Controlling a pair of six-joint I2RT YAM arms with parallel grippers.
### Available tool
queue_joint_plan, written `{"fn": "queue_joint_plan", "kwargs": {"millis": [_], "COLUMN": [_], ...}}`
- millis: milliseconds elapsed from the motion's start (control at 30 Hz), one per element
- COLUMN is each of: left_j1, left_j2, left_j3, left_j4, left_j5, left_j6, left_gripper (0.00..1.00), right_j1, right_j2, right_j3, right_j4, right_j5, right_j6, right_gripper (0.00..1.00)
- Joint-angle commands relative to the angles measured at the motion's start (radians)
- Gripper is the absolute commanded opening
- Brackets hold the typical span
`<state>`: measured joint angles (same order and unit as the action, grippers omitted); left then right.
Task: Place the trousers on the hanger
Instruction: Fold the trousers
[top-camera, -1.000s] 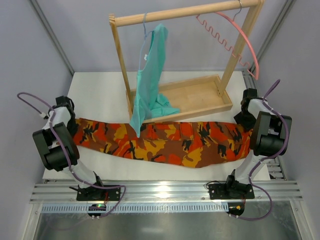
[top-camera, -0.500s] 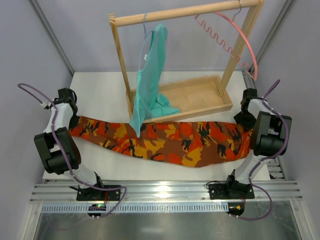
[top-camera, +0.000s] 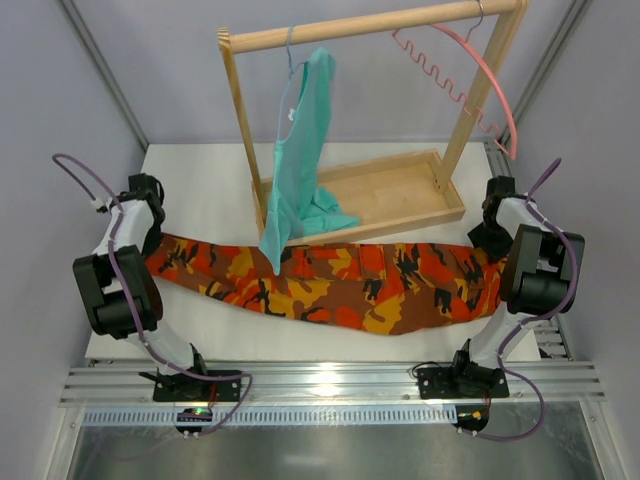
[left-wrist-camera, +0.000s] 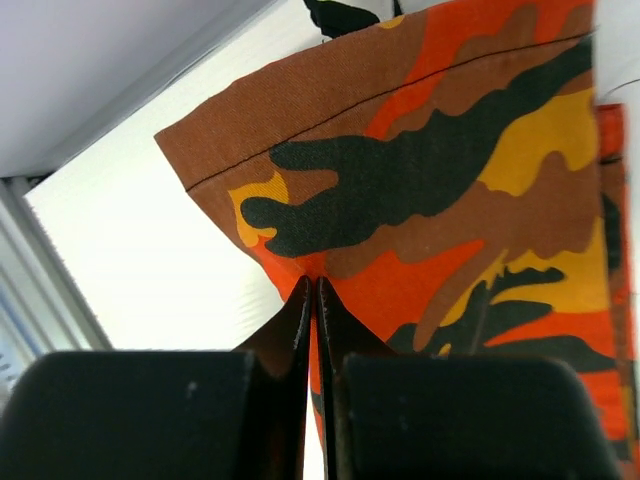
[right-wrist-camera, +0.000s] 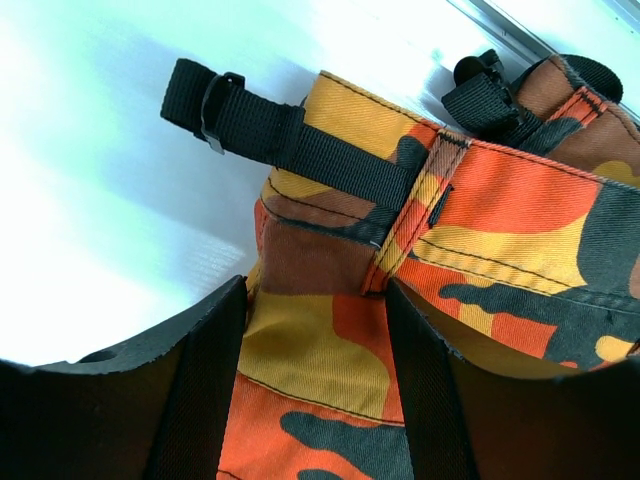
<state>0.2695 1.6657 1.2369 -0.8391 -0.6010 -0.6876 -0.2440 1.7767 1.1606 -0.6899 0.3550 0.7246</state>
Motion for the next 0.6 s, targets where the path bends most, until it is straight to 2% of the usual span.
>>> {"fn": "queue_joint_plan", "kwargs": {"millis": [0,167,267,367,433,567], "left_j1": [0.004,0.000,-0.004,-0.055,-0.075,-0.081], "left_j2": [0.020,-0.053,-0.099,-0.090,-0.070,0.002], "left_j3": [0.015,-0.007,-0.010,-0.001,-0.005,0.001], "left_j4": [-0.032,0.000,0.063,0.038,0.037,0.008], "left_j5": [-0.118,-0.085,0.073,0.023,0.001,0.000], "left_j6": [0.000,0.016,0.094,0.085,0.082,0.068], "left_gripper": [0.00,0.00,0.00,0.02,0.07,0.02], "right_j1": [0.009,0.008,0.008,0.008,0.008,0.008], "right_j2": [-0.053,-0.048,-0.053,-0.054,-0.054,-0.051], "right_j3": [0.017,0.024,0.024,0.025,0.024,0.022], "right_j4": [-0.016,-0.025,-0.014,-0.008,-0.007,-0.008], "right_j5": [-0.002,-0.007,-0.022,-0.031,-0.034,-0.033], "right_j6": [-0.002,-0.010,-0.020,-0.027,-0.027,-0.031], "right_gripper": [0.60,0.61,0.61,0.60,0.61,0.61]}}
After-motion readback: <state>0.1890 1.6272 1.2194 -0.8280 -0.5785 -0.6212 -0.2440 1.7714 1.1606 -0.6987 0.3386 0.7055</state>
